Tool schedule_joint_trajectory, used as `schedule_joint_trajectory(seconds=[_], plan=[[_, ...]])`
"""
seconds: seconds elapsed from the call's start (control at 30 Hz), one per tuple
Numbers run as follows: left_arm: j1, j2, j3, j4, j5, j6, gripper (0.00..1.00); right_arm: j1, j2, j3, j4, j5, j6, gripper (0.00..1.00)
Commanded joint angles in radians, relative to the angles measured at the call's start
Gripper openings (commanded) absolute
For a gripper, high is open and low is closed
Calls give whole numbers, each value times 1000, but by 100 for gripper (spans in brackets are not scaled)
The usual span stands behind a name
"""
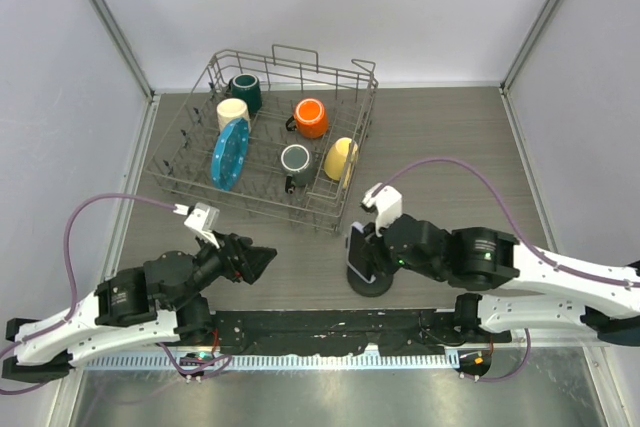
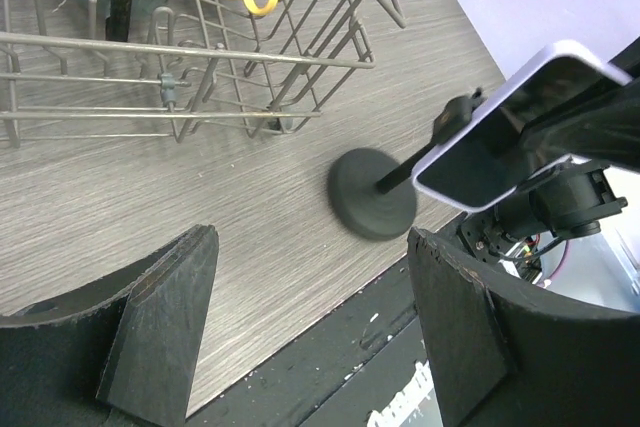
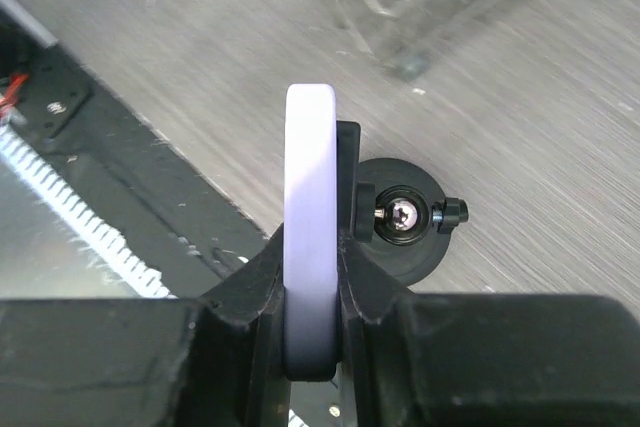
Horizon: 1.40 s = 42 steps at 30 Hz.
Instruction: Place the phone on the phone stand
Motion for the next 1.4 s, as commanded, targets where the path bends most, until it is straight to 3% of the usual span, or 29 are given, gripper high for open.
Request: schedule_joint_trajectory(seconds=[0.0, 0.2, 0.37, 0.43, 0.57, 0.67, 0.8, 0.93, 1.1, 1.37], plan=[[2, 51, 56, 46, 18, 23, 80, -2, -105, 108, -125, 322, 110, 1], [2, 94, 81, 67, 42, 35, 79, -21, -168, 82, -173, 566, 220, 1], [2, 97, 78, 54, 47, 17, 79, -140, -111, 113, -282, 765, 323, 1], [2, 89, 70, 52, 55, 1, 79, -214, -100, 94, -215, 756, 264, 0], [2, 54, 52, 45, 49, -25, 79, -526, -83, 57, -58, 507, 98, 0], [2, 35, 58, 15, 50, -45, 79, -680, -56, 51, -12, 387, 42, 0], [2, -12, 46, -17, 35, -77, 79, -901, -43, 34, 11, 398, 61, 1], [3, -55, 36, -41, 38, -95, 79, -1036, -40, 16, 26, 383, 93, 0], [2, -77, 36, -69, 18, -100, 79, -1138, -66, -4, 25, 372, 169, 0], [2, -32, 35, -42, 15, -69, 79, -1142, -169, -29, -111, 654, 375, 0]])
